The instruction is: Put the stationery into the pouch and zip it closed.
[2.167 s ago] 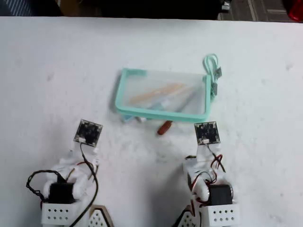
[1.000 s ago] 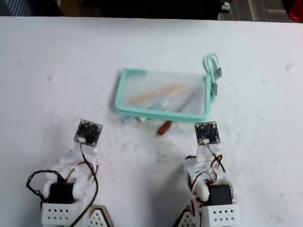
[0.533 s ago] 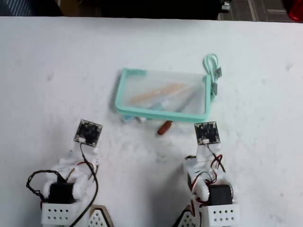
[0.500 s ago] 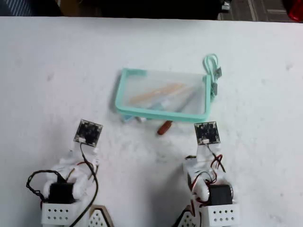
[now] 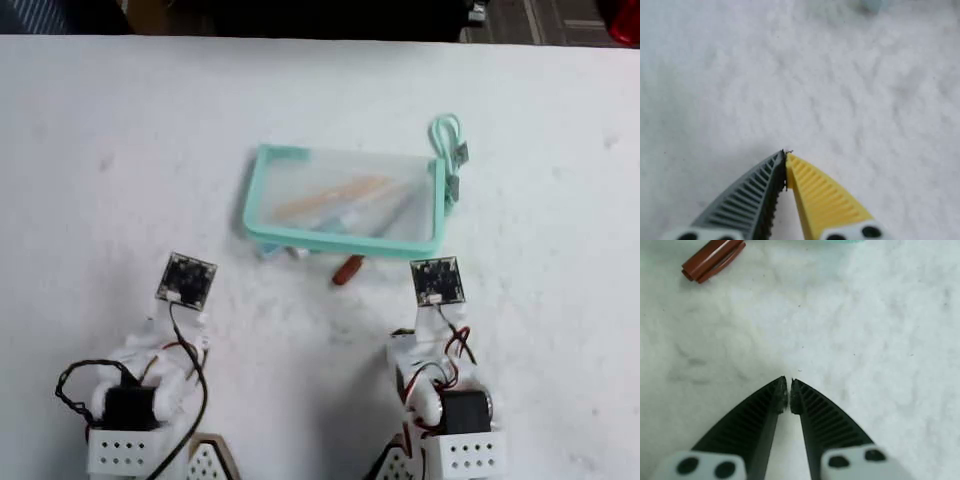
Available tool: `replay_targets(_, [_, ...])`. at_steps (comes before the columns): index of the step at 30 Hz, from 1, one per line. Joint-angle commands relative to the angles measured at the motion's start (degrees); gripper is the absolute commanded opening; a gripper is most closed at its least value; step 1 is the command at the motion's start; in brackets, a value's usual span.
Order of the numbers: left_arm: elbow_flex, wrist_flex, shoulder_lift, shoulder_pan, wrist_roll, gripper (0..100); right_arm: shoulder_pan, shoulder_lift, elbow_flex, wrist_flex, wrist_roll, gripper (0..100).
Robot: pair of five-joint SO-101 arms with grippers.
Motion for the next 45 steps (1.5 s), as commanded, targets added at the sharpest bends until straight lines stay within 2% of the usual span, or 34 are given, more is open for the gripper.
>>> replay_targets(1, [-0.2,0.4,-0.5,-0.2,0.6,2,-0.1,-0.2,0.5,0.4,0.5,1.8])
replay_targets(14, [-0.2,0.4,-0.5,-0.2,0.6,2,-0.1,-0.2,0.5,-0.1,0.6,1.8])
replay_targets(20, [-0.2,-0.3,-0.7,-0.1,0.6,2,-1.8,-0.2,0.5,-9.5,0.6,1.8])
replay_targets(29, [-0.7,-15.7,-0.7,-0.5,0.3,2,-1.5,-0.2,0.5,-11.3,0.4,1.8])
replay_targets(32, [-5.8,-20.0,-0.7,-0.5,0.7,2,-1.5,-0.2,0.5,-11.3,0.6,1.8])
replay_targets(40, [-22.9,-15.5,-0.7,-0.2,0.4,2,-1.5,0.1,0.5,-9.6,0.6,1.8])
replay_targets(45, [-26.2,-22.2,-0.7,2.9,0.4,2,-1.9,-0.2,0.5,-5.0,0.6,1.8])
